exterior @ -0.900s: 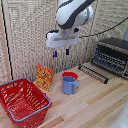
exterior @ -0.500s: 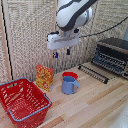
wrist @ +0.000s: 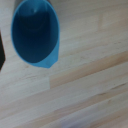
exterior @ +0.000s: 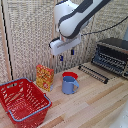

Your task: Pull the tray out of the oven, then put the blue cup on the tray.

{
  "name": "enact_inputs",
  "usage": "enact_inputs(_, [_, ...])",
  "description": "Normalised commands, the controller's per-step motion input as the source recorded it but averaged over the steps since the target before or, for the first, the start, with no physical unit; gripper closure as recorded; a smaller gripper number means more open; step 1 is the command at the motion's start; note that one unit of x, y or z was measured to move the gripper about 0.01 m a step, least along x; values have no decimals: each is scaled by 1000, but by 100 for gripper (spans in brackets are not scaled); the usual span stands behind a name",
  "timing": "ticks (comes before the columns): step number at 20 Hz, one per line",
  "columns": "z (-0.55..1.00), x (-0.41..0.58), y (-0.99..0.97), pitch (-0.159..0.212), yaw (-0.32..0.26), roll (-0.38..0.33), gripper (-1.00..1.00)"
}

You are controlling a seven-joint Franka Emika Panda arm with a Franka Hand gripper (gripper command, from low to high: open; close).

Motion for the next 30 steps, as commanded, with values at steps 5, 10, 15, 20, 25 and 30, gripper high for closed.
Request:
enact_inputs(5, [0,0,-446,-48,28,-358,-100])
enact_inputs(10, [35,99,-398,-92,25,-332,-100])
enact_inputs(15, [0,310,-217,-87,173,-225,-100])
enact_inputs(20, [0,343,-114,-51,252,-154,-100])
enact_inputs(25, [-2,173,-313,52,91,-111,-100])
enact_inputs(30, [-3,8,-545,20,-4,-174,-100])
